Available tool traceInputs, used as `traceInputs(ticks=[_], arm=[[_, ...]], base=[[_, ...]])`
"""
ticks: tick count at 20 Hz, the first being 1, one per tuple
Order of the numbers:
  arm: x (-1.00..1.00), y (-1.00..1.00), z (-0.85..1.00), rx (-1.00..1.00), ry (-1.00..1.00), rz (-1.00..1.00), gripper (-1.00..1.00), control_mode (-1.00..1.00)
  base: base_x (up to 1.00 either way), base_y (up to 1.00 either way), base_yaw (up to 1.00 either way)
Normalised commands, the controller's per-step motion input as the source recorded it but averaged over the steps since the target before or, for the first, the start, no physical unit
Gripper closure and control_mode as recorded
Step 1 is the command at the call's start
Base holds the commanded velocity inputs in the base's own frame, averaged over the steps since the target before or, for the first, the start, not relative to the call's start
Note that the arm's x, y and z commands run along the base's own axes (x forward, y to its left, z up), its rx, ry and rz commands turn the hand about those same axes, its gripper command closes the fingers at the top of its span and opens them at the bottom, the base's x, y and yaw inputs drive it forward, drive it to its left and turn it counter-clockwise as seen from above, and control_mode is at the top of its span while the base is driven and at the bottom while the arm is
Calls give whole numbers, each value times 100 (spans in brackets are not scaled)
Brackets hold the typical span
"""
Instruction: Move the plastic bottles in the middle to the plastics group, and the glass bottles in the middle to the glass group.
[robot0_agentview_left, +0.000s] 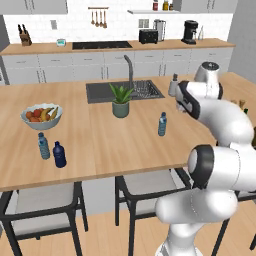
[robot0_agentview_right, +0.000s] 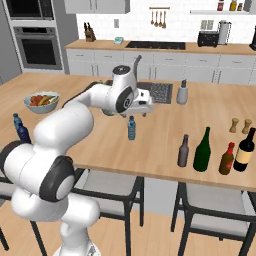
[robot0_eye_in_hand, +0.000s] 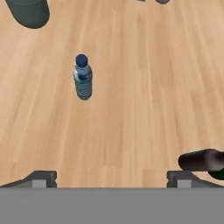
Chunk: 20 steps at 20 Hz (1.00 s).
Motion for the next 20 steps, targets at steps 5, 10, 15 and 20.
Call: traceInputs(ticks=[5, 10, 15, 20], arm=[[40, 67, -32, 10, 0, 1, -100, -100], [56, 40, -18, 5, 0, 0, -100, -100], [33, 1, 0, 0, 0, 0, -100, -100], [23, 0, -15, 0, 1, 0, -100, -100]], base=[[0, 0, 0], [0, 0, 0], [0, 0, 0], [0, 0, 0]])
